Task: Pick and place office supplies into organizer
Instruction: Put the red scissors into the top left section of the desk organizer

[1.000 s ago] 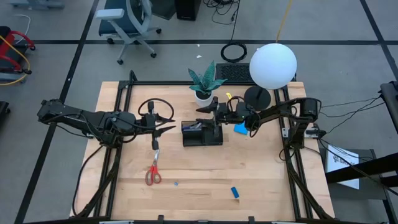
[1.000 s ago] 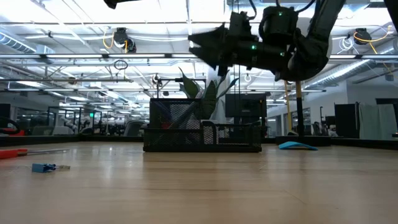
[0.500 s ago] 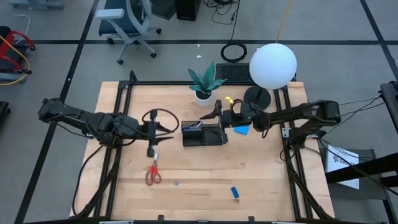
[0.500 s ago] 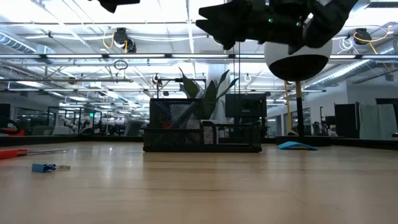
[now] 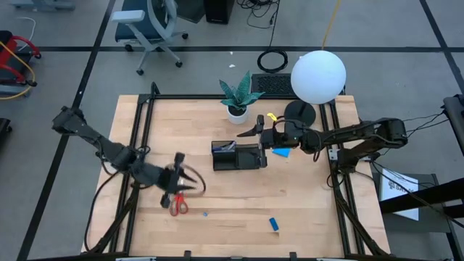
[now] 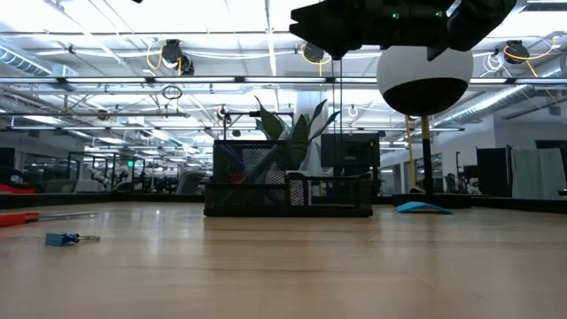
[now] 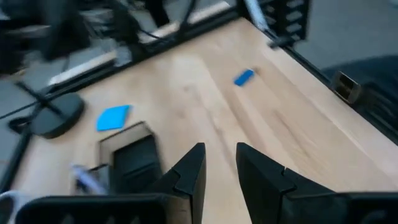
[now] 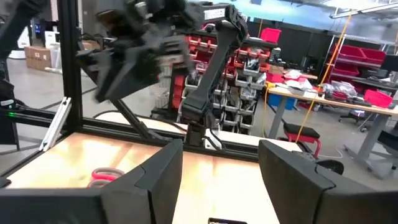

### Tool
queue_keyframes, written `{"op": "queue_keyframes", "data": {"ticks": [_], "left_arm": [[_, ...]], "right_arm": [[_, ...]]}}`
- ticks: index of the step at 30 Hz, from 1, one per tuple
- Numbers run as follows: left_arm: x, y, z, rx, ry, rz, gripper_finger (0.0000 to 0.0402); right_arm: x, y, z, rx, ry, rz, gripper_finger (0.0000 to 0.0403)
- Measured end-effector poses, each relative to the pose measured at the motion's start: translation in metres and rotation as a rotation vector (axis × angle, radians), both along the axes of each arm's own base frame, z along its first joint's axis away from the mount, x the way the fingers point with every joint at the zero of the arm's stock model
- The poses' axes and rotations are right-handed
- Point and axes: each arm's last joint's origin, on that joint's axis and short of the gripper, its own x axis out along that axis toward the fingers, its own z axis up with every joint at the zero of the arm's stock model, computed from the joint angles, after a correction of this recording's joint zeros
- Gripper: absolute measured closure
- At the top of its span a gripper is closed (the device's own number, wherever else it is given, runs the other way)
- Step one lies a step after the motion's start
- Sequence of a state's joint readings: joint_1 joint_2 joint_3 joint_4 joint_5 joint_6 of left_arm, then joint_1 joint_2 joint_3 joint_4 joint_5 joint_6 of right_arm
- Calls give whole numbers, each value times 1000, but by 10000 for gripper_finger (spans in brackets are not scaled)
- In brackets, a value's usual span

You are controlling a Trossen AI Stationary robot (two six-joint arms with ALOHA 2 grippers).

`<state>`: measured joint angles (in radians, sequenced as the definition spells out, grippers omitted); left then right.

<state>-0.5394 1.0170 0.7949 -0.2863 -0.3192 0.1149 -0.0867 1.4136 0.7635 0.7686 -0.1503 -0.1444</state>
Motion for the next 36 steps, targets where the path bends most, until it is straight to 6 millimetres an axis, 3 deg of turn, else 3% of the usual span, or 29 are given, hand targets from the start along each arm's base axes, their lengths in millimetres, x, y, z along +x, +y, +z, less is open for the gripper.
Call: {"op": "queue_keyframes", "data": {"ticks": [5, 12, 17, 26, 36], "left_arm": [[6, -26, -25, -9, 129, -24, 288], [5, -53, -73, 21, 410, 9, 238], [-3, -68, -94, -83, 603, 26, 205], [-25, -83, -110, -142, 812, 111, 192], [-34, -86, -115, -63, 845, 95, 192]], "right_arm": [[0, 0, -3, 3, 35, -1, 204], [0, -2, -4, 4, 43, -74, 206], [0, -2, -4, 5, 41, -78, 206], [0, -2, -5, 6, 48, -77, 206], [0, -2, -5, 14, 48, -76, 206]]}}
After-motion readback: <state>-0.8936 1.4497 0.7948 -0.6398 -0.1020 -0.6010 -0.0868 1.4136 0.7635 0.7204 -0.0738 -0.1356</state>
